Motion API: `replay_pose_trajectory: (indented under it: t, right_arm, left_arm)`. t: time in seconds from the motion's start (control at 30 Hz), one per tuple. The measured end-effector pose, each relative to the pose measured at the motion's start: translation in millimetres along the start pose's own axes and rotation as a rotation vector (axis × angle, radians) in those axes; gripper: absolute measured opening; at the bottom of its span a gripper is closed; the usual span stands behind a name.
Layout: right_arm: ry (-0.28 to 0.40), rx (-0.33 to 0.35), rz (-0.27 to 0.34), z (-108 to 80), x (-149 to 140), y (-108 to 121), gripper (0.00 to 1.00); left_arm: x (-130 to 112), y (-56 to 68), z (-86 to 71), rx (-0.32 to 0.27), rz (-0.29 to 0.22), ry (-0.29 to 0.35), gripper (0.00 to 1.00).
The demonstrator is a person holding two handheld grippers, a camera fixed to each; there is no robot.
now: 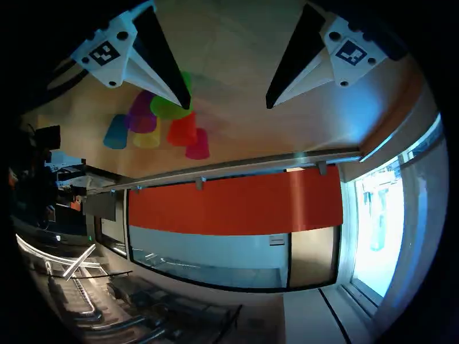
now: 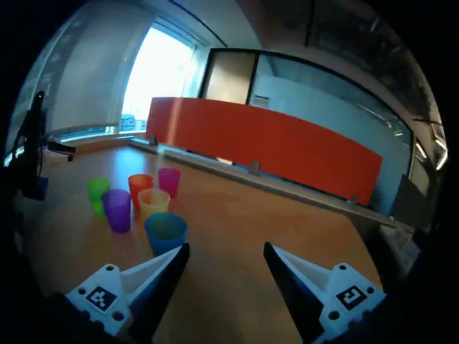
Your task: Pour water
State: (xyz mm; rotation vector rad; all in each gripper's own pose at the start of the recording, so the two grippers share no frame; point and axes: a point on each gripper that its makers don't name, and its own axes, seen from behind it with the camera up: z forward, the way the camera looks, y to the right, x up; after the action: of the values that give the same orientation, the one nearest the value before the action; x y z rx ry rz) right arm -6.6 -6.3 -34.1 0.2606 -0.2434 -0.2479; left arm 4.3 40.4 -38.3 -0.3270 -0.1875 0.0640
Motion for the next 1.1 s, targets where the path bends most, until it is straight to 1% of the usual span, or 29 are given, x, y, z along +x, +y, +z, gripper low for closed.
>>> replay_pose_trajectory:
  t: [0.1, 0.27, 0.43, 0.57, 0.77, 0.9, 1.0, 1.1]
  right_arm:
    - [0.04, -0.053, 0.017, -0.1, 8.2, 7.2, 1.0]
    - [0.098, -0.139, 0.057, -2.5, 22.1, 18.1, 1.0]
    - [0.144, -0.206, 0.097, -8.6, 31.9, 27.6, 1.0]
    - [0.167, -0.252, 0.124, -12.4, 38.4, 36.4, 1.0]
    - [0.2, -0.298, 0.147, -16.6, 49.4, 47.0, 1.0]
    - [0.207, -0.31, 0.167, -19.7, 54.6, 51.1, 1.0]
    - [0.209, -0.312, 0.179, -20.5, 54.8, 48.6, 1.0]
    - [0.199, -0.338, 0.183, -21.6, 51.4, 52.0, 1.0]
  left_arm:
    - [6.7, -1.9, -2.1, 0.028, -0.008, 0.025, 0.98]
    - [16.4, -5.9, -4.1, 0.07, -0.039, 0.068, 0.98]
    - [15.5, -8.1, -3.4, 0.102, -0.079, 0.094, 0.98]
    - [13.9, -10.8, -2.6, 0.126, -0.096, 0.109, 0.98]
    - [18.7, -19.9, -4.7, 0.184, -0.105, 0.14, 0.98]
    - [21.7, -25.3, -5.8, 0.218, -0.11, 0.159, 0.98]
    - [22.4, -28.5, -6.3, 0.24, -0.101, 0.17, 0.98]
    - [20.4, -31.9, -7.2, 0.267, -0.084, 0.175, 0.98]
